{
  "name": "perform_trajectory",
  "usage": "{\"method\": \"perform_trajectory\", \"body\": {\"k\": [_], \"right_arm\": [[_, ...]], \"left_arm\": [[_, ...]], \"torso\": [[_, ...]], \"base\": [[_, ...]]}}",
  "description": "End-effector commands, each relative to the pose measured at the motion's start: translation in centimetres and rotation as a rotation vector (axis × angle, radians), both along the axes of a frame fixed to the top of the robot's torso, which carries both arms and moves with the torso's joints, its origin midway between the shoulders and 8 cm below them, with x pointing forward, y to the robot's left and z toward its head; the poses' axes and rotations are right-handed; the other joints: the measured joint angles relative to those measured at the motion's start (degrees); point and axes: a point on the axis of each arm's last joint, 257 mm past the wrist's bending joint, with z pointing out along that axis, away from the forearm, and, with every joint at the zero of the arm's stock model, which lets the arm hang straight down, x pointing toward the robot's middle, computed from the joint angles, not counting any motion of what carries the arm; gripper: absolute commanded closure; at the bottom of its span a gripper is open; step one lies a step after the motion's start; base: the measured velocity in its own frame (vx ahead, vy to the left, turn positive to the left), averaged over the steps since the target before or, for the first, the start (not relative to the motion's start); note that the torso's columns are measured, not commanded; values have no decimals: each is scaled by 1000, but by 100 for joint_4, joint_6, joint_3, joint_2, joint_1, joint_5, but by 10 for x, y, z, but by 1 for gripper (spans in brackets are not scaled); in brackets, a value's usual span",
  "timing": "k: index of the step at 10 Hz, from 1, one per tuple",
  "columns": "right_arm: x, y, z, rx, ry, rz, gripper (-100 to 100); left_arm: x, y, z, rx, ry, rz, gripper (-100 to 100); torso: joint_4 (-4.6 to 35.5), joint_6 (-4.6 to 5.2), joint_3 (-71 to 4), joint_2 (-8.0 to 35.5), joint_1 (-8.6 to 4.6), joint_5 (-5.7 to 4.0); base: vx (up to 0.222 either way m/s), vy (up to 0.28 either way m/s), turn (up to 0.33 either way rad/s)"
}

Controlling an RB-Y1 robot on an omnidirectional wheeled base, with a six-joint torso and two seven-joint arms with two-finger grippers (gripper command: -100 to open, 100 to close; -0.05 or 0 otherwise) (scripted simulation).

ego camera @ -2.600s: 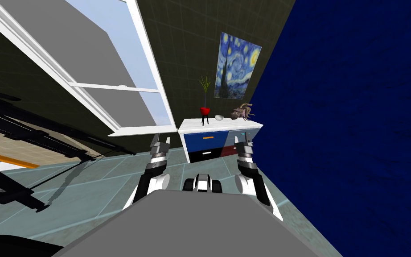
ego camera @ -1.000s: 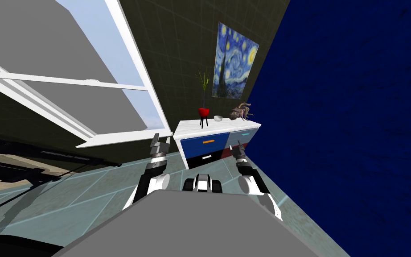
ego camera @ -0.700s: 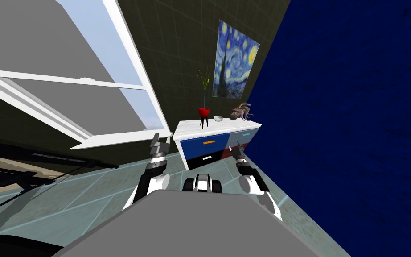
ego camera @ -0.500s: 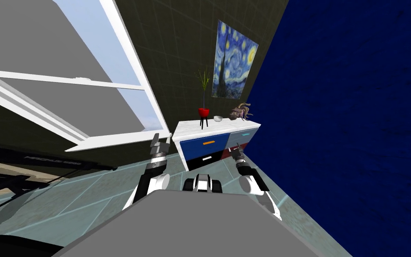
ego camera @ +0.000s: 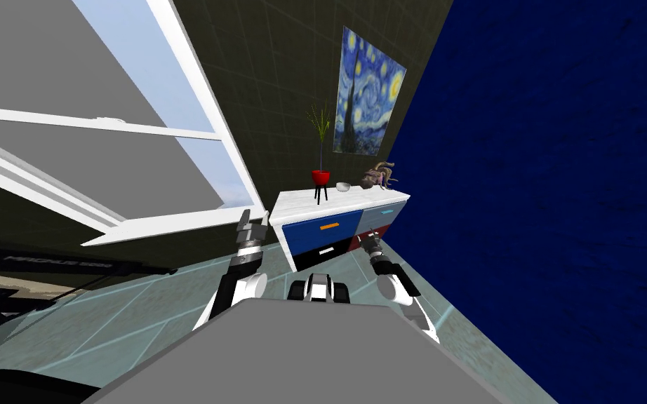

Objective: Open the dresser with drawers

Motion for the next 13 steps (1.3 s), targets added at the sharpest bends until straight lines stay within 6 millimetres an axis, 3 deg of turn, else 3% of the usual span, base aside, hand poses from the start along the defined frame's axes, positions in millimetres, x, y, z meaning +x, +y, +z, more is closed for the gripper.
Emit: {"method": "perform_trajectory", "body": {"k": [1,2,3,4,5,7,8,10,11,12,13], "right_arm": [[-2,4,-23,98,64,13,-100],[-2,4,-23,118,63,13,-100],[-3,6,-44,166,119,23,-100],[-3,7,-43,201,116,23,-100],[-4,10,-63,249,171,33,-100],[-4,12,-61,301,166,34,-100],[-7,15,-79,352,218,43,-100],[-6,17,-78,393,214,44,-100],[-9,21,-95,452,263,53,-100],[-9,22,-93,479,259,54,-100],[-12,27,-109,530,307,63,-100]], "left_arm": [[0,0,0,0,0,0,0],[0,0,0,0,0,0,0],[0,0,0,0,0,0,0],[0,0,0,0,0,0,0],[0,0,0,0,0,0,0],[0,0,0,0,0,0,0],[0,0,0,0,0,0,0],[0,0,0,0,0,0,0],[0,0,0,0,0,0,0],[0,0,0,0,0,0,0],[0,0,0,0,0,0,0]], "torso": [[-1,0,-2,-6,8,2],[-1,-1,-3,-4,7,2],[1,-1,2,4,-5,-1],[0,1,0,-1,-4,-2],[-1,-1,-1,-3,-1,0],[0,-1,-1,-2,3,1],[1,-1,2,3,-3,0],[-1,0,-2,-3,2,1],[0,-1,0,0,-4,-1],[-1,0,-1,-3,0,-1],[-1,-1,-2,-3,4,1]], "base": [[52,55,-30],[27,27,8],[42,35,-59],[44,34,-38],[40,38,-57],[31,29,-10],[30,33,-44],[29,24,-16],[31,20,-41],[32,34,-23],[42,46,-22]]}}
